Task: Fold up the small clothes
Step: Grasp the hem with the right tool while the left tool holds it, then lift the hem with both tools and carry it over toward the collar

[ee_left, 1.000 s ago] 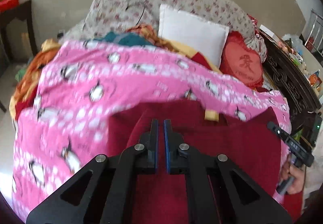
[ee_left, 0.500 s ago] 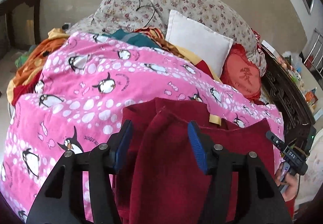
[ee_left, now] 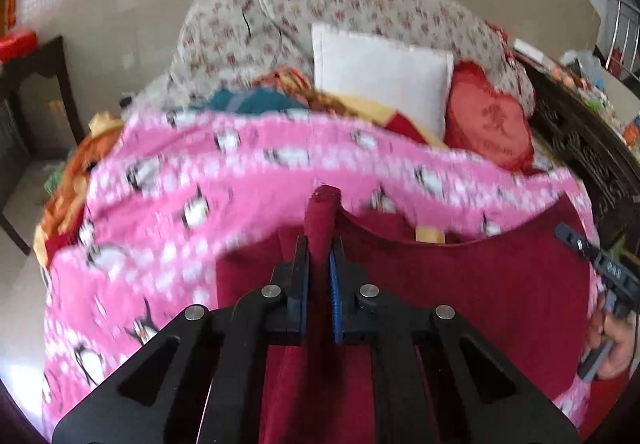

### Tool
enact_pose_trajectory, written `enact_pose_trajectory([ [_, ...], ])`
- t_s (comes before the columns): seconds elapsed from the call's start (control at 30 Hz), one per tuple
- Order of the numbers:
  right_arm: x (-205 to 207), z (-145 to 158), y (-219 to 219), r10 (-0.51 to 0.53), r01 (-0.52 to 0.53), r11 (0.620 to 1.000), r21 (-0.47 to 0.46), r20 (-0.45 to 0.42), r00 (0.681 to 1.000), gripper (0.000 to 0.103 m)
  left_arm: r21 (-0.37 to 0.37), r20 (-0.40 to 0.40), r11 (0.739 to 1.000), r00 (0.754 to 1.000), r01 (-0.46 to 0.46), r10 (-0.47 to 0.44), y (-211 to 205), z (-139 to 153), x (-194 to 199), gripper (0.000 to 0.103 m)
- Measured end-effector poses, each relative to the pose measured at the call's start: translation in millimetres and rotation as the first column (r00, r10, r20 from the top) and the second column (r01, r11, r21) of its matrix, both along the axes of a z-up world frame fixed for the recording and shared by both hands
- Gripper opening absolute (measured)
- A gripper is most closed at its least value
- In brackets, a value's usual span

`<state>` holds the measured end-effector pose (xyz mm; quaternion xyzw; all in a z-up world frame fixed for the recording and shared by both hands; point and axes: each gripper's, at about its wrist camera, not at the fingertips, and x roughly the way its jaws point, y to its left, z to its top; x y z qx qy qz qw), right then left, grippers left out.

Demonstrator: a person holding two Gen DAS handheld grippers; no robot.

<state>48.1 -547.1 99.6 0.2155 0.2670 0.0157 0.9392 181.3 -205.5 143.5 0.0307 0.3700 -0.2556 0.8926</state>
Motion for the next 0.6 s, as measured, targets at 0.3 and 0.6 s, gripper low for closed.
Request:
enact_pose_trajectory([
  [0.3, 15.7, -35.0, -10.5, -0.109, 0.102, 0.994, -0.044, -0.212, 0.971, 0.022, -0.014, -0.134, 0.995, 0.986, -0.102, 0.100, -10.8, -45.7, 42.8, 0.008],
  [0.6, -37.4, 11.5, 43.7, 0.035, -0.045, 0.995, -0.094, -0.103, 0.994, 0.024, -0.049, -0.060, 0.997, 0.997, -0.058, 0.055, 24.2, -21.8, -19.9, 0.029],
])
